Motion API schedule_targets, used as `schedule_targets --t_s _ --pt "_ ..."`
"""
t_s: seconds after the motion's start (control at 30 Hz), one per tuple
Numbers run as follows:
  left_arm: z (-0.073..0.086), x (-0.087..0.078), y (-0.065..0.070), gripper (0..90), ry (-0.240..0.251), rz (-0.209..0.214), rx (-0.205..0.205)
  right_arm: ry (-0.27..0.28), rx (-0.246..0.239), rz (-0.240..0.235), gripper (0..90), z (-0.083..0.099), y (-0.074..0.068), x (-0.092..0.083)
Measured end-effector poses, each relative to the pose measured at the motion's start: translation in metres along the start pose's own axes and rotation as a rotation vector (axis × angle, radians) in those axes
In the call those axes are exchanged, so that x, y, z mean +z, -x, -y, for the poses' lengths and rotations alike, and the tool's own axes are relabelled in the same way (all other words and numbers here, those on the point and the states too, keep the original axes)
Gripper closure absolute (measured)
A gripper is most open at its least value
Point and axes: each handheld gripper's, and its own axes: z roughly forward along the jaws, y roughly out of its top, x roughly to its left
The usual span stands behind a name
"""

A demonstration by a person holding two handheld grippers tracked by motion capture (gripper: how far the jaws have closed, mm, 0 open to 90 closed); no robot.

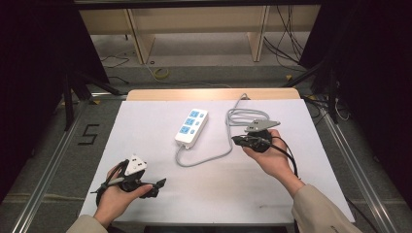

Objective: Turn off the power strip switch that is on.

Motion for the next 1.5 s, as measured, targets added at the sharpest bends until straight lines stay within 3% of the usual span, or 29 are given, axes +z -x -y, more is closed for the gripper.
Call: schedule_targets --t_s 1.5 --pt "-0.001 0.001 0.0 8.0 0.0 -0.003 0.006 -0.025 0.008 -0.009 90.0 -0.032 0.004 0.045"
